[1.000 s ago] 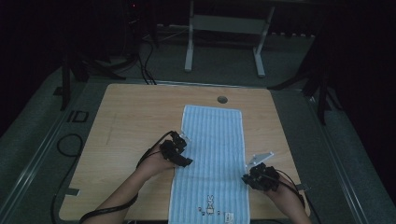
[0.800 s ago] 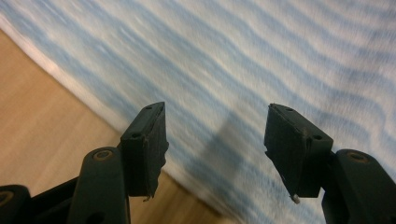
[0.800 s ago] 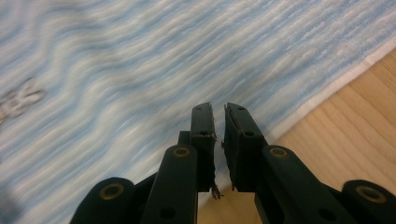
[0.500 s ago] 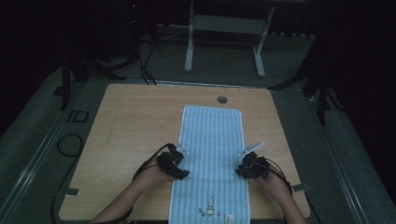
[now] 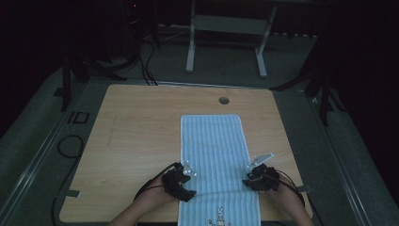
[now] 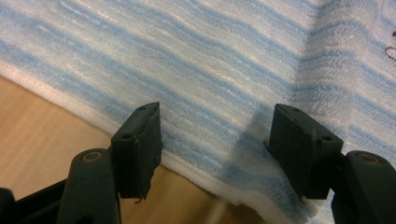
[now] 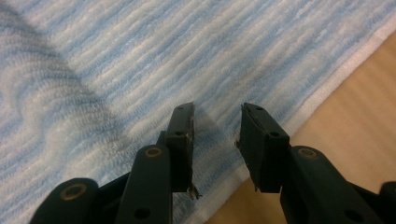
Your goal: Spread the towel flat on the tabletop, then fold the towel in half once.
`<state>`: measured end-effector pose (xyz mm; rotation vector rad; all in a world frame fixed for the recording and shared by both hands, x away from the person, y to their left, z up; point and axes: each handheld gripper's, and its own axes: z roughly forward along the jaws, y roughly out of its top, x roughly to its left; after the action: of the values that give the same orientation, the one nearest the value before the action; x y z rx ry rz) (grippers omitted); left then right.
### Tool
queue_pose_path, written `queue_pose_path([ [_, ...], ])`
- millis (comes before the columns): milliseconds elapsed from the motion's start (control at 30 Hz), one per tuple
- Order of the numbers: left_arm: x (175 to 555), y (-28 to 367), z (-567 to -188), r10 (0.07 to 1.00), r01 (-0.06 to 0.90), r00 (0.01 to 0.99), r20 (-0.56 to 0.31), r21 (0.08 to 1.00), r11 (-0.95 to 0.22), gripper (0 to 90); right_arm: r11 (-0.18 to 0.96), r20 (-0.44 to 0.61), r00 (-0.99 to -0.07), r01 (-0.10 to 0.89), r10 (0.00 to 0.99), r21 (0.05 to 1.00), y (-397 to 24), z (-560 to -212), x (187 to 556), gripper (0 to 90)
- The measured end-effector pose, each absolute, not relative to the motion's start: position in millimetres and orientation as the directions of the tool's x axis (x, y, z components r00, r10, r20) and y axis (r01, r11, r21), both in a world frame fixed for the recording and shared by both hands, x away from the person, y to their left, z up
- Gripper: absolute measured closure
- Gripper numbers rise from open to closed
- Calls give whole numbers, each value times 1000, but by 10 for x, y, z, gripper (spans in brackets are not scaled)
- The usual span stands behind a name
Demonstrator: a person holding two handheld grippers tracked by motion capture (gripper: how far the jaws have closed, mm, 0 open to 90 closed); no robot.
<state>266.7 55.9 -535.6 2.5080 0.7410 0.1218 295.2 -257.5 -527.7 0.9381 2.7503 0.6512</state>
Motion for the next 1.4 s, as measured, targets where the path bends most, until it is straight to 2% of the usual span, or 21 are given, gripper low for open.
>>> queue_pose_path([
  [267,2474,564,-5344,483,454,872,-74,490,-744,344,715,-1,-796,544,606,439,-2566,-5271,2654,619],
  [300,2429,570,-5332,471,449,878,-85,486,-750,344,721,2,-801,541,599,434,-2561,-5268,2620,605],
  [333,2424,580,-5317,462,442,883,-85,485,-755,344,732,16,-815,528,579,430,-2561,-5260,2576,539],
  [433,2481,629,-5244,454,425,888,-68,499,-756,344,731,7,-823,508,568,456,-2579,-5184,2596,510],
  [533,2667,700,-5163,476,431,878,-58,531,-730,344,725,-22,-830,473,557,501,-2605,-5007,2755,507],
  [600,2821,732,-5127,501,431,865,-18,536,-726,344,723,-26,-838,454,545,521,-2609,-4935,2856,507],
  [733,3066,736,-5108,520,443,854,-13,543,-713,326,727,-40,-852,420,522,544,-2583,-4854,3168,512],
  [767,3191,718,-5109,521,435,853,1,548,-714,296,729,-43,-851,422,524,538,-2572,-4882,3280,512],
  [833,3322,691,-5123,545,453,838,2,554,-699,296,733,-41,-851,426,524,531,-2569,-4896,3314,512],
  [867,3377,676,-5128,550,456,835,5,551,-699,296,749,-62,-848,429,527,504,-2550,-4978,3452,514],
  [1033,3558,602,-5159,525,435,851,23,531,-727,296,754,-51,-841,455,539,474,-2543,-5121,3678,520],
  [1133,3619,588,-5211,520,446,854,2,511,-735,296,751,-32,-845,456,534,479,-2538,-5157,3735,519],
  [1233,3678,618,-5272,531,467,847,-13,495,-733,301,769,-59,-844,454,533,450,-2527,-5201,3763,520],
  [1333,3692,622,-5346,529,466,849,-2,477,-745,337,780,-59,-844,463,533,420,-2535,-5259,3782,559],
  [1400,3678,624,-5350,517,453,856,-4,490,-745,360,762,-9,-838,491,545,422,-2563,-5262,3801,594],
])
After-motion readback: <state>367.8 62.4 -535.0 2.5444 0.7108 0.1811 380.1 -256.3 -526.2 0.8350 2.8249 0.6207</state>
